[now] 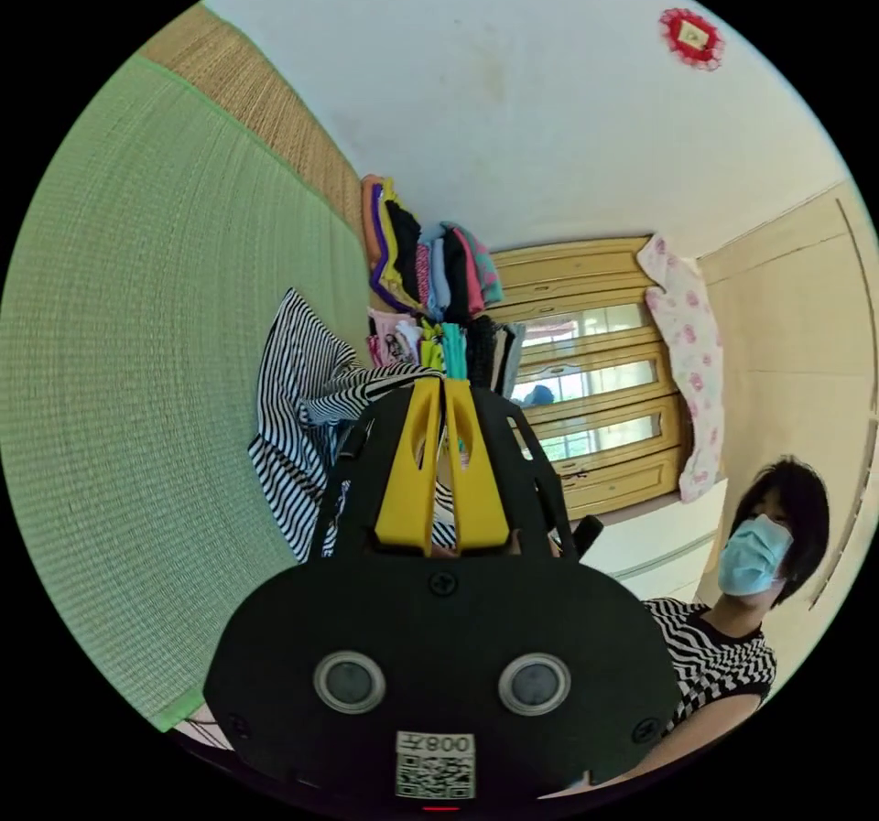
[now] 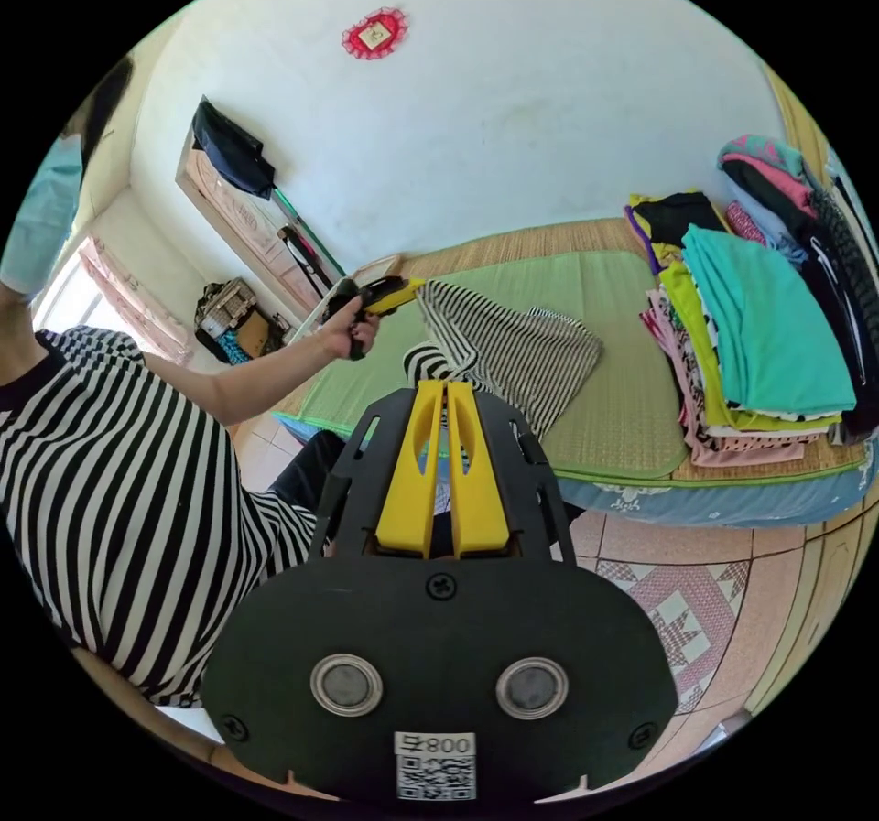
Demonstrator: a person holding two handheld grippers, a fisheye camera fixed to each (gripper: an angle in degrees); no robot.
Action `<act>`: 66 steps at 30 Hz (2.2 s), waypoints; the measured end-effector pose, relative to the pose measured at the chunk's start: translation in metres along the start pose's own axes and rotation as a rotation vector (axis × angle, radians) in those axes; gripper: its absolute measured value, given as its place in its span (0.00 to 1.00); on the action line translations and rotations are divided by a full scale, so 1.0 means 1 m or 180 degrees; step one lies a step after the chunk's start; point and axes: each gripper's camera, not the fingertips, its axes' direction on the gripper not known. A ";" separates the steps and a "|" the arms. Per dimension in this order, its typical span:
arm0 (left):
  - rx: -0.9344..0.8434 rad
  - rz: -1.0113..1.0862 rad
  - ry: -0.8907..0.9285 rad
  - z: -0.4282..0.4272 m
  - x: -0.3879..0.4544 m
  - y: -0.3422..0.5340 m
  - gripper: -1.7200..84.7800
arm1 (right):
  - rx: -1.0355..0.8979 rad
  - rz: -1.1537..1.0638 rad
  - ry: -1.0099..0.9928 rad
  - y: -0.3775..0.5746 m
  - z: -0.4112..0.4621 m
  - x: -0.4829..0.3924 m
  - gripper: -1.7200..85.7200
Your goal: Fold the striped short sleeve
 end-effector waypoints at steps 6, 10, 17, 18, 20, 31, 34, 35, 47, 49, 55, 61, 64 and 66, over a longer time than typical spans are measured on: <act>0.0470 0.0610 0.0332 -0.112 0.058 0.072 0.02 | 0.0546 -0.0241 0.0060 0.007 -0.057 -0.026 0.02; 0.0763 0.1136 0.0434 -0.186 0.105 0.124 0.02 | 0.0937 -0.0533 0.0021 0.010 -0.095 -0.056 0.02; 0.1084 0.2050 0.0435 -0.281 0.182 0.206 0.02 | 0.1521 -0.1103 -0.0037 0.022 -0.160 -0.115 0.02; 0.1143 0.2203 0.0438 -0.296 0.194 0.221 0.02 | 0.1559 -0.1144 -0.0053 0.023 -0.165 -0.120 0.02; 0.1228 0.2418 0.0447 -0.317 0.211 0.243 0.02 | 0.1699 -0.1290 -0.0110 0.030 -0.183 -0.135 0.02; 0.1613 0.3368 0.0267 -0.426 0.277 0.377 0.02 | 0.2176 -0.1784 -0.0306 0.081 -0.245 -0.182 0.02; 0.1663 0.3519 0.0260 -0.447 0.281 0.411 0.02 | 0.2264 -0.1889 -0.0366 0.101 -0.257 -0.189 0.02; 0.1674 0.3542 0.0263 -0.451 0.281 0.417 0.02 | 0.2275 -0.1931 -0.0411 0.108 -0.260 -0.190 0.02; 0.2060 0.3819 0.0037 -0.522 0.263 0.516 0.03 | 0.2287 -0.2400 -0.0616 0.154 -0.271 -0.202 0.02; 0.2057 0.3773 0.0097 -0.531 0.257 0.519 0.03 | 0.2283 -0.2411 -0.0645 0.155 -0.272 -0.202 0.02; 0.2034 0.3732 0.0197 -0.544 0.248 0.521 0.03 | 0.2262 -0.2402 -0.0643 0.154 -0.277 -0.200 0.02; 0.2020 0.3737 0.0243 -0.552 0.244 0.520 0.03 | 0.2261 -0.2435 -0.0565 0.150 -0.285 -0.202 0.02; 0.2027 0.3783 0.0237 -0.555 0.245 0.520 0.03 | 0.2279 -0.2458 -0.0551 0.146 -0.288 -0.203 0.02; 0.2028 0.3817 0.0235 -0.556 0.247 0.518 0.03 | 0.2292 -0.2466 -0.0545 0.143 -0.290 -0.203 0.02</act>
